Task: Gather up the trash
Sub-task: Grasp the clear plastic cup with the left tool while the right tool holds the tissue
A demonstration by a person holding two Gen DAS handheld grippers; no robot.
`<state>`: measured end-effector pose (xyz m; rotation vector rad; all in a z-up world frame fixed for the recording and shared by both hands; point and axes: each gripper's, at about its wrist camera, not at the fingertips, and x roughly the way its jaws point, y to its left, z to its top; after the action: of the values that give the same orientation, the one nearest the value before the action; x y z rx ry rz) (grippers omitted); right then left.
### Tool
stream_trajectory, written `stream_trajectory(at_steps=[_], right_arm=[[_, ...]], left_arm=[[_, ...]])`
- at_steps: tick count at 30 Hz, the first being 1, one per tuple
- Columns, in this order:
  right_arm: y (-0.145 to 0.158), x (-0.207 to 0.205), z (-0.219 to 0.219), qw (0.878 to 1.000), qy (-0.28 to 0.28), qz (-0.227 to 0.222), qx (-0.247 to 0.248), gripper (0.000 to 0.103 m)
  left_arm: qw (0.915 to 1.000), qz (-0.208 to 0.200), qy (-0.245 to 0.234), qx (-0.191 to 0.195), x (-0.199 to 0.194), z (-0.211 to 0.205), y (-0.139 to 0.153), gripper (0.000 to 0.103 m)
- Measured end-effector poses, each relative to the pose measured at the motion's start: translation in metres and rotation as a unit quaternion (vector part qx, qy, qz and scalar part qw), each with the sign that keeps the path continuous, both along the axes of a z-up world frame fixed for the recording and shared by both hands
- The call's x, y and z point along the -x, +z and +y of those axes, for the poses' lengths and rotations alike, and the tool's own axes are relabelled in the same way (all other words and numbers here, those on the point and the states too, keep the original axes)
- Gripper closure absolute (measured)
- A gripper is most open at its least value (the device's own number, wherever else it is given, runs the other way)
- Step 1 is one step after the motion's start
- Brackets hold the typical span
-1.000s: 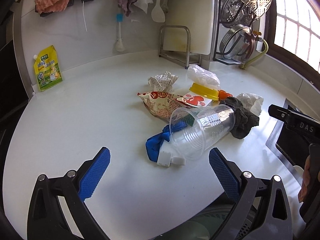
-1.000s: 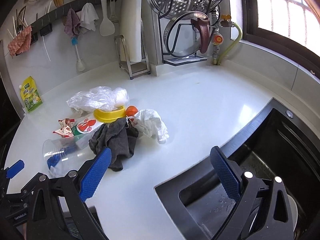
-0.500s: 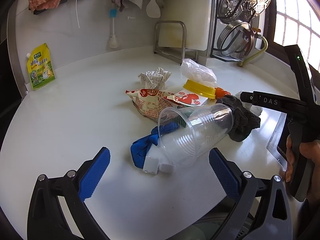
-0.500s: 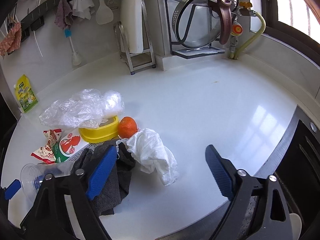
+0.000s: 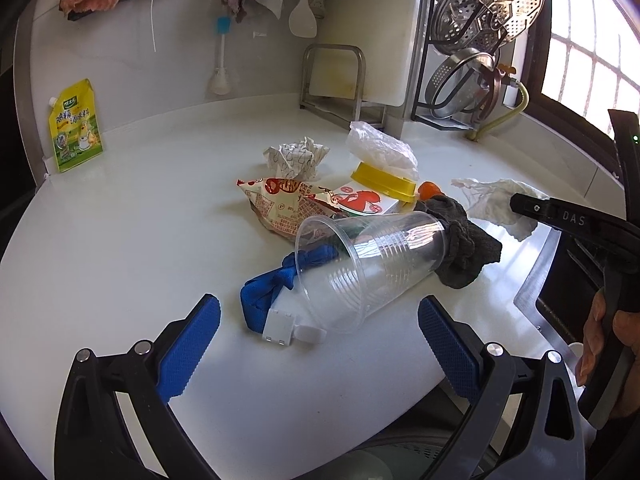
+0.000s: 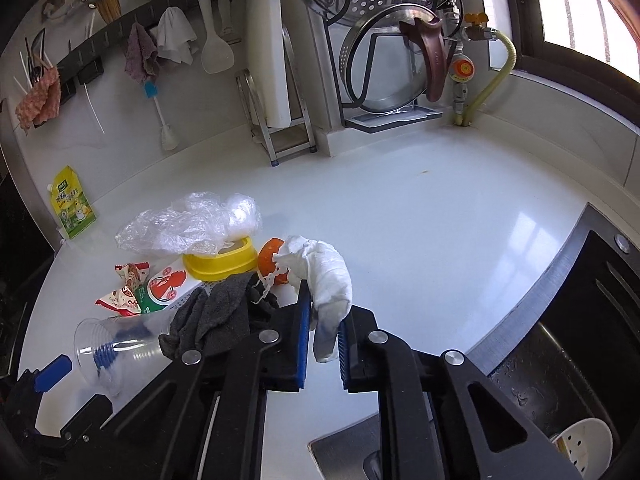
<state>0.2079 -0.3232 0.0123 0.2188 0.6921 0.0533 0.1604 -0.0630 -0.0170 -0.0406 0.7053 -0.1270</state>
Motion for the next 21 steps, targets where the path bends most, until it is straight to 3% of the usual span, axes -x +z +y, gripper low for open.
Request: stream_trajectory(at_steps=[9,17,21], right_arm=[[-0.001,0.03,-0.027,0.999,-0.028,-0.005,-0.037,0.091],[0.0,0.03,-0.023,0.999,-0.016,-0.006,-0.04,0.091],[0.0,0.03,-0.022,0.999,-0.013,-0.007,-0.041,0.091]], left_arm=[[0.9998,0.004,0.006,0.021,-0.012,-0.004,0.003,0.006],[0.9999,-0.014,-0.003,0.005,-0.022,-0.02,0.003,0.008],[0.9997,-0.005,-0.023,0.004,-0.026,-0.03,0.0,0.034]])
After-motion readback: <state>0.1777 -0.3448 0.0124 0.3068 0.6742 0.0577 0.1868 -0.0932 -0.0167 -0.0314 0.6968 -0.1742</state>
